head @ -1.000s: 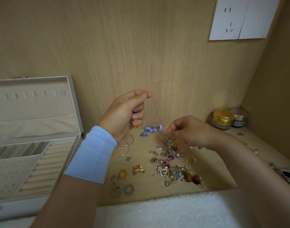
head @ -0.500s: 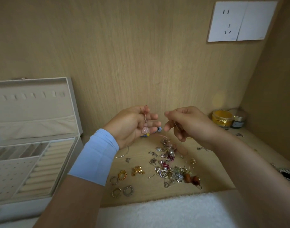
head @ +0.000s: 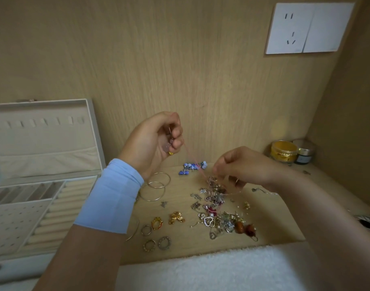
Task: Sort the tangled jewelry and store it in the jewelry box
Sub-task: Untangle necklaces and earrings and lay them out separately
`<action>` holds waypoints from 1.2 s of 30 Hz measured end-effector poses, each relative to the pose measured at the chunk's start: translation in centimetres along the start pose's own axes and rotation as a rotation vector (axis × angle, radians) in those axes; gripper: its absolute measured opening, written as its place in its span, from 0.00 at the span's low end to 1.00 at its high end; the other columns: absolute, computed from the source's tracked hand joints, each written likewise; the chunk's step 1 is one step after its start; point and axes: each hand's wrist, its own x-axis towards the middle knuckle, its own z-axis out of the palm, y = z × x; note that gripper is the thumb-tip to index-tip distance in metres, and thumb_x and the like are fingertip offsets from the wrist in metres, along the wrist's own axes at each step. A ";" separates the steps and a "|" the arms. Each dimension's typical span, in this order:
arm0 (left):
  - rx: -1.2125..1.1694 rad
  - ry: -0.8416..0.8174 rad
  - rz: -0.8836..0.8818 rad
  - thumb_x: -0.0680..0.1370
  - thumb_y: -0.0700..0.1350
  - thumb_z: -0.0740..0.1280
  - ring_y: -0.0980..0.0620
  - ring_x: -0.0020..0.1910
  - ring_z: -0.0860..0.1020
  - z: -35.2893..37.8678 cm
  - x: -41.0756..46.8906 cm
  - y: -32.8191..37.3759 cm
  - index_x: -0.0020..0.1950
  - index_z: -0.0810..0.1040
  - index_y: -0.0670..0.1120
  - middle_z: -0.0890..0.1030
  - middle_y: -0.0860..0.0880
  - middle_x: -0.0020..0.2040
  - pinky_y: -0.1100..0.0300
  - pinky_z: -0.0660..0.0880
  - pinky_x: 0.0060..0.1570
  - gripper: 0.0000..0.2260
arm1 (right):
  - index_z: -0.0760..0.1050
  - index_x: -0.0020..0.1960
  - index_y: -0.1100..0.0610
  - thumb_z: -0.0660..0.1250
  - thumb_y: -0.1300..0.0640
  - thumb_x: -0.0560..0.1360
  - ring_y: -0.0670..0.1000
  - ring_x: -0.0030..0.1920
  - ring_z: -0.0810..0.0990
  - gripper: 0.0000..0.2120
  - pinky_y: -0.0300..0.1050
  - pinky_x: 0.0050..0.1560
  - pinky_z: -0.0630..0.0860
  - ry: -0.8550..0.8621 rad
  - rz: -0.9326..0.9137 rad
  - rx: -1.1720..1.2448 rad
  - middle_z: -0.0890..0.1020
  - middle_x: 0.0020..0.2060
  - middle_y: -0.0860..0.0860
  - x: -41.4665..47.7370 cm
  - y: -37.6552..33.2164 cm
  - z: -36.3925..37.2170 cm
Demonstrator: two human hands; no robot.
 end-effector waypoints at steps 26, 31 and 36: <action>1.331 0.002 -0.169 0.80 0.61 0.60 0.52 0.30 0.70 -3.9 0.0 -3.7 0.34 0.76 0.48 0.71 0.50 0.29 0.58 0.66 0.35 0.22 | 0.82 0.49 0.57 0.62 0.55 0.83 0.48 0.25 0.65 0.11 0.42 0.26 0.66 0.127 -0.181 0.330 0.71 0.30 0.51 0.6 0.7 -0.4; 0.987 0.002 -0.102 0.83 0.53 0.59 0.52 0.35 0.72 -2.4 0.5 -6.1 0.36 0.70 0.47 0.74 0.51 0.33 0.54 0.71 0.43 0.18 | 0.82 0.50 0.57 0.62 0.54 0.83 0.48 0.25 0.63 0.12 0.37 0.24 0.58 0.104 -0.215 0.291 0.71 0.30 0.51 0.2 -0.2 0.0; 0.679 0.129 -0.065 0.84 0.47 0.60 0.50 0.39 0.78 -2.1 1.0 -7.6 0.40 0.74 0.43 0.80 0.49 0.35 0.53 0.76 0.49 0.14 | 0.82 0.49 0.57 0.62 0.55 0.83 0.48 0.24 0.63 0.11 0.37 0.23 0.58 0.114 -0.251 0.286 0.71 0.29 0.51 -0.3 -1.3 0.2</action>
